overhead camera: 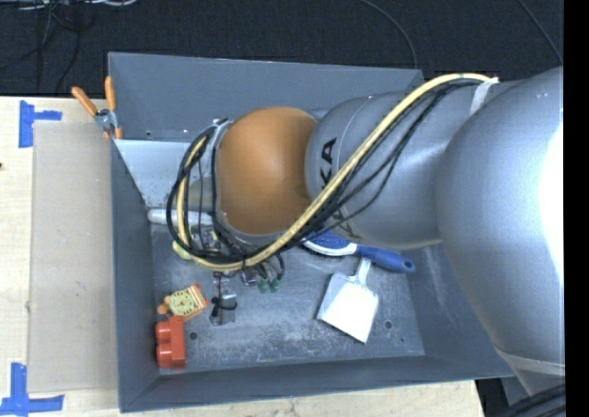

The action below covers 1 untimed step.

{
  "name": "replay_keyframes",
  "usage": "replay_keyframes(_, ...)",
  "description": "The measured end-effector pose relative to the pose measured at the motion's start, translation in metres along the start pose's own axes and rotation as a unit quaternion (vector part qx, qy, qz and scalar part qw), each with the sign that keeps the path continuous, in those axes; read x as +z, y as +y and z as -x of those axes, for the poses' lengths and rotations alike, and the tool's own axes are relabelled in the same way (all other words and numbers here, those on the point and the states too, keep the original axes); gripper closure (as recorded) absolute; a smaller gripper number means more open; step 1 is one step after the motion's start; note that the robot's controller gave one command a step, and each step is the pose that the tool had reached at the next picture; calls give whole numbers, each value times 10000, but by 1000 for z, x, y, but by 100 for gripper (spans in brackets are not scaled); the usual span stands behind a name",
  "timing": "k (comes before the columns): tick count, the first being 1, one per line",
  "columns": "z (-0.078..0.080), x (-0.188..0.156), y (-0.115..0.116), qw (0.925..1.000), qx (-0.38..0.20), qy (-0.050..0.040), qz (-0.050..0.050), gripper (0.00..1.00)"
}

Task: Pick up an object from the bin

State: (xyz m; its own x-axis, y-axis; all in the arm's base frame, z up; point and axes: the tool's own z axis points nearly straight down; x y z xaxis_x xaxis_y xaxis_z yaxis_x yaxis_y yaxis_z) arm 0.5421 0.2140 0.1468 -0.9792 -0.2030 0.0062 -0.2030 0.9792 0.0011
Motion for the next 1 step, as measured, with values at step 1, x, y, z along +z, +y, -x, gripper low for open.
replay_keyframes(1,12,60,17,9978,665,-46,19,0)
